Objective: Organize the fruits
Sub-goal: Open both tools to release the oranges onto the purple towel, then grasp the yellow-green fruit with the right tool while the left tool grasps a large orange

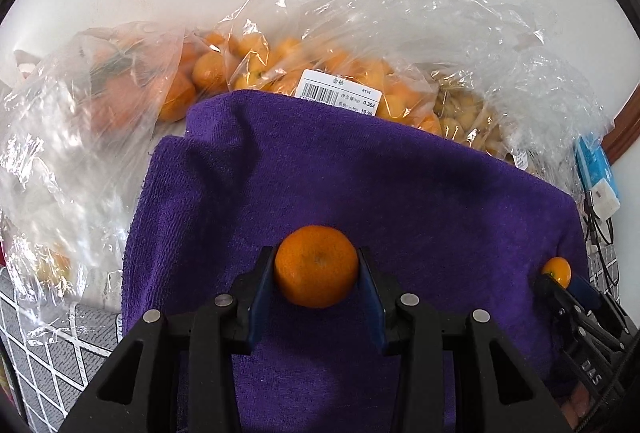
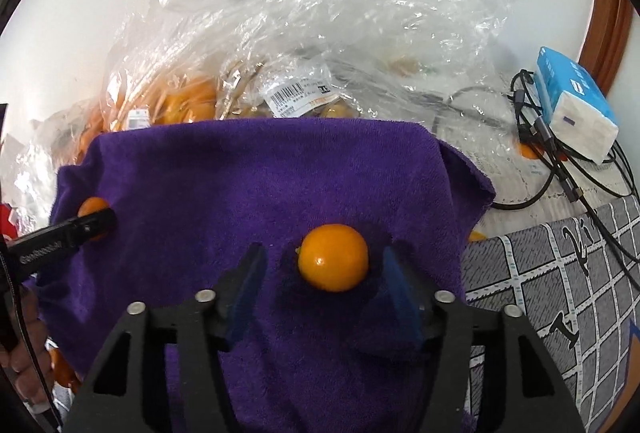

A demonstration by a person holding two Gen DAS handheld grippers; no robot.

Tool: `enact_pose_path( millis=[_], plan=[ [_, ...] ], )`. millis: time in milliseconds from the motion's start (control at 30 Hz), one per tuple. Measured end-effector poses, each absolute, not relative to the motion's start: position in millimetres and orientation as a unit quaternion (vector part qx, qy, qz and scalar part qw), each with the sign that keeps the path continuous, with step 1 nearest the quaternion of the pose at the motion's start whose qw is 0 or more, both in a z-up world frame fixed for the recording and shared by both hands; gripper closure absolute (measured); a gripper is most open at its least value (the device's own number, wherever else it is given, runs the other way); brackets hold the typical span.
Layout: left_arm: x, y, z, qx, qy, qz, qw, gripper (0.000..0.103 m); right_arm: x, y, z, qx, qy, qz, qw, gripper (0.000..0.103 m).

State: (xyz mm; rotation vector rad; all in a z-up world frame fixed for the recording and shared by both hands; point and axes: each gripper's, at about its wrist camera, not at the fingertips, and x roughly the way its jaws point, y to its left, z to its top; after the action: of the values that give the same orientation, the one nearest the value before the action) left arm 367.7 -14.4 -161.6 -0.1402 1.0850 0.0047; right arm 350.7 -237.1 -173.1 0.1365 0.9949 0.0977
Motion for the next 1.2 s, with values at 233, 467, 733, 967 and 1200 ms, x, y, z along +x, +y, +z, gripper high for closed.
enact_pose_path(
  millis=[233, 467, 733, 967, 1200],
  plan=[
    [361, -24, -146, -0.052, 0.502, 0.003, 0.863, 0.052, 331, -231, -151, 0.039, 0.452, 0.026, 0.891, 0.027],
    [343, -26, -111, -0.066, 0.458, -0.009, 0.887, 0.052, 301, -248, -125, 0.054, 0.433, 0.01, 0.9, 0.027],
    [310, -12, -57, -0.061, 0.413, -0.012, 0.909, 0.052, 241, -267, -96, 0.038, 0.414, -0.021, 0.909, 0.027],
    [251, 11, -46, -0.058, 0.402, 0.011, 0.914, 0.052, 200, -262, -114, 0.06, 0.421, 0.031, 0.904, 0.035],
    [195, 37, -78, -0.064, 0.422, 0.03, 0.904, 0.048, 178, -225, -149, 0.042, 0.435, 0.104, 0.893, 0.05]
  ],
)
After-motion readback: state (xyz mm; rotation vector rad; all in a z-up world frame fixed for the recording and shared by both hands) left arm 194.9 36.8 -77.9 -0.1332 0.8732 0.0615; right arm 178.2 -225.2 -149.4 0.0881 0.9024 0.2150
